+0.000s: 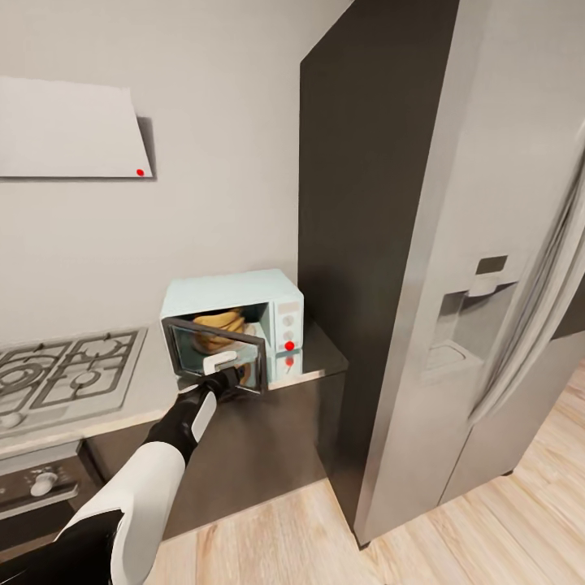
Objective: In the kitchen, take the popcorn bag from the countertop, put it into the microwave, and heat it until the popcorn is cooked so the cooked popcorn ends up inside the bag.
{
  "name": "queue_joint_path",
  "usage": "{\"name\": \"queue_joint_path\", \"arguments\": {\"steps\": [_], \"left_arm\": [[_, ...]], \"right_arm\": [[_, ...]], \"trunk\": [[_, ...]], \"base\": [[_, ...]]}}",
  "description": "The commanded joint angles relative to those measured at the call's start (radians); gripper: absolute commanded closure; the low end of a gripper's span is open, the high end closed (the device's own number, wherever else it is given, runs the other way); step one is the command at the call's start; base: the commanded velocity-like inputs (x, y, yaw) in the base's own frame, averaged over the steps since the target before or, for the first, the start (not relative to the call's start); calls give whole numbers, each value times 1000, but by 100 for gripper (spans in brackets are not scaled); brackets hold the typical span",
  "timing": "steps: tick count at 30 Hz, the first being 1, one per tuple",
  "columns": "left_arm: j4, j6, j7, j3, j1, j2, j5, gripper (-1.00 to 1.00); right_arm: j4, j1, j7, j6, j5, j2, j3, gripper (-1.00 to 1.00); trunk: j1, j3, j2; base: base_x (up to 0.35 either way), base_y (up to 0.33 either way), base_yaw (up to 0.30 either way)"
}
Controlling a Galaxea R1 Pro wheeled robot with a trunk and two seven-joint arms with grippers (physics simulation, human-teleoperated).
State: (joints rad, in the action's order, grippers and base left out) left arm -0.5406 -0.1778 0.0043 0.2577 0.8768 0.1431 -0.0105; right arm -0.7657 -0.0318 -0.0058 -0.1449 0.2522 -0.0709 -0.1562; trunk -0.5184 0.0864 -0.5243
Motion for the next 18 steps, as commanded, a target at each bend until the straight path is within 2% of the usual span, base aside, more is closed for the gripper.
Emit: {"name": "queue_joint_path", "arguments": {"steps": [1, 3, 9, 16, 18], "left_arm": [[-2, -6, 0, 5, 1, 1, -2, -100], [-2, -6, 0, 5, 1, 1, -3, -100], [-2, -6, 0, 5, 1, 1, -3, -100], [-2, -6, 0, 4, 1, 1, 1, -100], [-2, -6, 0, 5, 1, 1, 0, -100]], "right_arm": [[28, 1, 0, -2, 8, -12, -6, -100], [58, 2, 0, -3, 9, -23, -11, -100], [69, 3, 0, -4, 7, -27, -12, -100], [70, 3, 0, -4, 9, -27, -13, -100], [70, 3, 0, -4, 9, -27, -13, -100]], "trunk": [[-1, 2, -2], [-1, 2, -2], [-1, 2, -2], [-1, 2, -2], [-1, 2, -2]], "base": [[32, 0, 0], [15, 0, 0], [7, 0, 0], [268, -64, 0], [107, -28, 0]]}}
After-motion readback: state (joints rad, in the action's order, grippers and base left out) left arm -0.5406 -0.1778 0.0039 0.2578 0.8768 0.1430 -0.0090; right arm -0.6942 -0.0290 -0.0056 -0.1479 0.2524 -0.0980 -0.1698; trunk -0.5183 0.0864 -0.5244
